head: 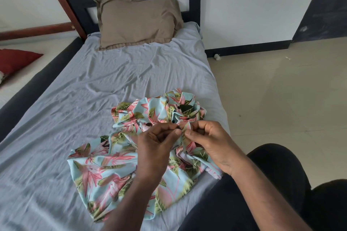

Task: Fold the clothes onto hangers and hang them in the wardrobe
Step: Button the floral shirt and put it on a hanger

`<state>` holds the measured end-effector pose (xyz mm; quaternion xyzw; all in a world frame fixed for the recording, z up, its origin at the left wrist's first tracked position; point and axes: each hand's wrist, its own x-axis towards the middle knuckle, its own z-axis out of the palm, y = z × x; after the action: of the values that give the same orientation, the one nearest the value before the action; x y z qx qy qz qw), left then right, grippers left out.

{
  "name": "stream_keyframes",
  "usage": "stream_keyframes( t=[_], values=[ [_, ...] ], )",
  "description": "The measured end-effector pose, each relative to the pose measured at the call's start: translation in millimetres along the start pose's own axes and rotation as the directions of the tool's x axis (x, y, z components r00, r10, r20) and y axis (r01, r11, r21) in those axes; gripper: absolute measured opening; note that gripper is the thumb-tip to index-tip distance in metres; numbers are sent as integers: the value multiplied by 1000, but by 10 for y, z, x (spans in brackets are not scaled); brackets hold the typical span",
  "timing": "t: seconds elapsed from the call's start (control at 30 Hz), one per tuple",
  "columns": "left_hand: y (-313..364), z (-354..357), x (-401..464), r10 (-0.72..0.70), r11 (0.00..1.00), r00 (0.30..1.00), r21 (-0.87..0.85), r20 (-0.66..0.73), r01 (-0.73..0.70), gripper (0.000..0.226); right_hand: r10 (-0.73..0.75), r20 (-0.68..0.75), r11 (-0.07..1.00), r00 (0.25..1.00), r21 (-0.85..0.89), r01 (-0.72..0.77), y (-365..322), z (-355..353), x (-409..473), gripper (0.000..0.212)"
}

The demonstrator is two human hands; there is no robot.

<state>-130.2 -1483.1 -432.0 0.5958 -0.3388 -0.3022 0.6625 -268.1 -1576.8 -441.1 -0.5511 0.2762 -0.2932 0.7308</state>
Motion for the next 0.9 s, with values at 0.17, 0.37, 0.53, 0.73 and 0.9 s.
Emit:
stream_keyframes(
  t=[0.17, 0.37, 0.53, 0.73, 0.9],
  values=[
    [-1, 56, -18, 64, 994, 997, 87, -42, -60, 7, -129, -58, 982, 990, -146, 119, -12, 57, -7, 11],
    [1, 134, -59, 73, 966, 996, 252, -45, -59, 11, -194, -108, 956, 975, -243, 163, 16, 94, -15, 12],
    [0, 189, -53, 66, 946, 991, 322, -118, -25, 12, -250, -136, 926, 959, -324, 196, 47, 105, -23, 13],
    [-19, 153, -39, 0, 949, 993, 312, -122, 38, 15, -376, -104, 823, 921, -494, 280, 73, 74, -12, 15],
    [-9, 114, -33, -25, 950, 991, 304, -133, 65, 18, -431, -57, 762, 900, -558, 330, 93, 86, -36, 15]
  ],
)
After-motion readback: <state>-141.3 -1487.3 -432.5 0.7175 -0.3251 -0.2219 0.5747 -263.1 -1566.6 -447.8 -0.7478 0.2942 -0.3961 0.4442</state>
